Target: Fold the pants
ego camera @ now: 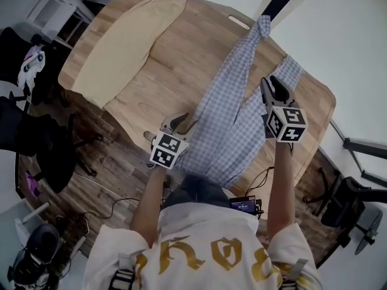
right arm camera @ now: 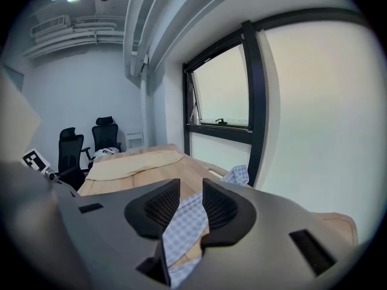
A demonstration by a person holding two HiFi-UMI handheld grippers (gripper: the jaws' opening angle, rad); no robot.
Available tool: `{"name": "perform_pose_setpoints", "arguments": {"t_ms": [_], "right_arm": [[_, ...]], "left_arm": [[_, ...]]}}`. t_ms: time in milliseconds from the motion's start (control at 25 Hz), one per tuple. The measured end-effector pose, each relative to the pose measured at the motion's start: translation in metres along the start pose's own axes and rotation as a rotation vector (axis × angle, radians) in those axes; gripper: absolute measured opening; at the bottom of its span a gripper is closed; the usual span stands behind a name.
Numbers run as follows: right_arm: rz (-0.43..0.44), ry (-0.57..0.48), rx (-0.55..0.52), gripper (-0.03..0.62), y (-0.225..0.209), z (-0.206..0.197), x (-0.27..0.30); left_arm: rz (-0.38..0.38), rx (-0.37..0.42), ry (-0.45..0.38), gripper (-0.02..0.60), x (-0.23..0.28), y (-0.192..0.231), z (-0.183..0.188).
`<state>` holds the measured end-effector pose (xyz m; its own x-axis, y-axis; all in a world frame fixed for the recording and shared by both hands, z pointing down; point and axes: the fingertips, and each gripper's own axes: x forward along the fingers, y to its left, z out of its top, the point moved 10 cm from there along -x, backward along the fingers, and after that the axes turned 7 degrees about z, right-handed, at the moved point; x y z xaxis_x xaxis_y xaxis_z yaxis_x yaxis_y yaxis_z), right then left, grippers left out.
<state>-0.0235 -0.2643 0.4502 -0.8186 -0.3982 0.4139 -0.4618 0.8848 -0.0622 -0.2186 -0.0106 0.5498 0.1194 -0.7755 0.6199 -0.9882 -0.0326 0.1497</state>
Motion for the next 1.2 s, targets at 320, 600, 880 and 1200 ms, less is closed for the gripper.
{"name": "perform_pose_setpoints", "arguments": {"t_ms": [320,600,880,1200], "right_arm": [[0.065,0.123,-0.033,0.156,-0.016,-0.013,0.068],[0.093,0.219,-0.079,0.173,-0.026,-0.033,0.118],[0.164,0.296,0.009,0.153,-0.03,-0.05,0.164],[0.201,0.37,0.137,0.209,-0.032,-0.072,0.204]], "left_arm": [[0.001,-0.015,0.099,0.156,0.024,0.007,-0.028],[0.038,-0.012,0.15,0.156,0.041,0.009,-0.038],[0.041,0.016,0.181,0.156,0.051,0.007,-0.044],[0.047,0.038,0.203,0.156,0.053,0.006,-0.054]]}}
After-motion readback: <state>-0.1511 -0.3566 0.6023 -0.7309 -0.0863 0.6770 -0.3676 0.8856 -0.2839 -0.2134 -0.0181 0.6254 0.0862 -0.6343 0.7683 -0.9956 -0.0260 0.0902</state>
